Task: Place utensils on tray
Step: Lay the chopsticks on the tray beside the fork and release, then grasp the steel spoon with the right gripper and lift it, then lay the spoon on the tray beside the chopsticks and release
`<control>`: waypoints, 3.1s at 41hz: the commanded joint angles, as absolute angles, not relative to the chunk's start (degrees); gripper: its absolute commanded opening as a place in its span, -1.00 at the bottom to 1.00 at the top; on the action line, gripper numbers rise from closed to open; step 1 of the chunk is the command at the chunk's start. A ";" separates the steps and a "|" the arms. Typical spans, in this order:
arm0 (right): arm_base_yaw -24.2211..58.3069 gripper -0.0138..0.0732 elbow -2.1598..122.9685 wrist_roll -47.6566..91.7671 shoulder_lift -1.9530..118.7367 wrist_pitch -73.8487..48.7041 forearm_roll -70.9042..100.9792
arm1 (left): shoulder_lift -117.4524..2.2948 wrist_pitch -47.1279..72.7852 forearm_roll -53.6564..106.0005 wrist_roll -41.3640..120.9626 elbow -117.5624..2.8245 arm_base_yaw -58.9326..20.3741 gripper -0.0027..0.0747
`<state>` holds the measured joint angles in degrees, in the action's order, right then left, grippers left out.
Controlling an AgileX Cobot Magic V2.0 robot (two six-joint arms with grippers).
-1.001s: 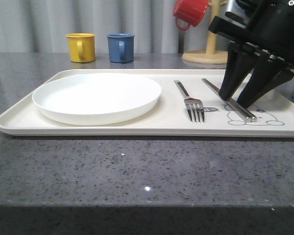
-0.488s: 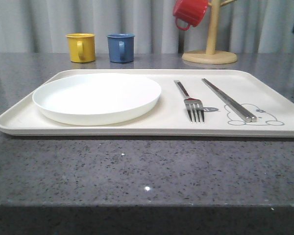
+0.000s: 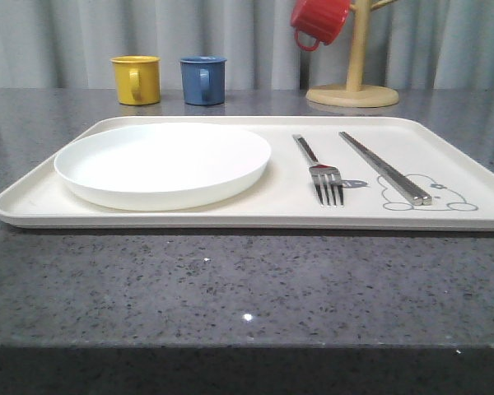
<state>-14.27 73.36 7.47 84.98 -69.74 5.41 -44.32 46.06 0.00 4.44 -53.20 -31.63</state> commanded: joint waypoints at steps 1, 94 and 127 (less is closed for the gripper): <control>-14.70 0.05 74.52 9.69 86.00 -67.94 3.49 | -44.41 41.88 0.63 3.82 -54.67 -32.05 -0.03; 1.45 -0.60 79.30 10.02 95.73 -61.49 31.26 | -44.41 41.78 0.63 3.82 -54.67 -32.05 -0.03; 1.39 0.04 79.49 8.03 97.93 -62.34 29.10 | -44.41 41.78 0.63 3.82 -54.67 -32.05 -0.03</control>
<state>1.57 77.70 8.04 100.72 -62.65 28.22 -44.32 45.95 0.00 4.44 -53.20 -31.63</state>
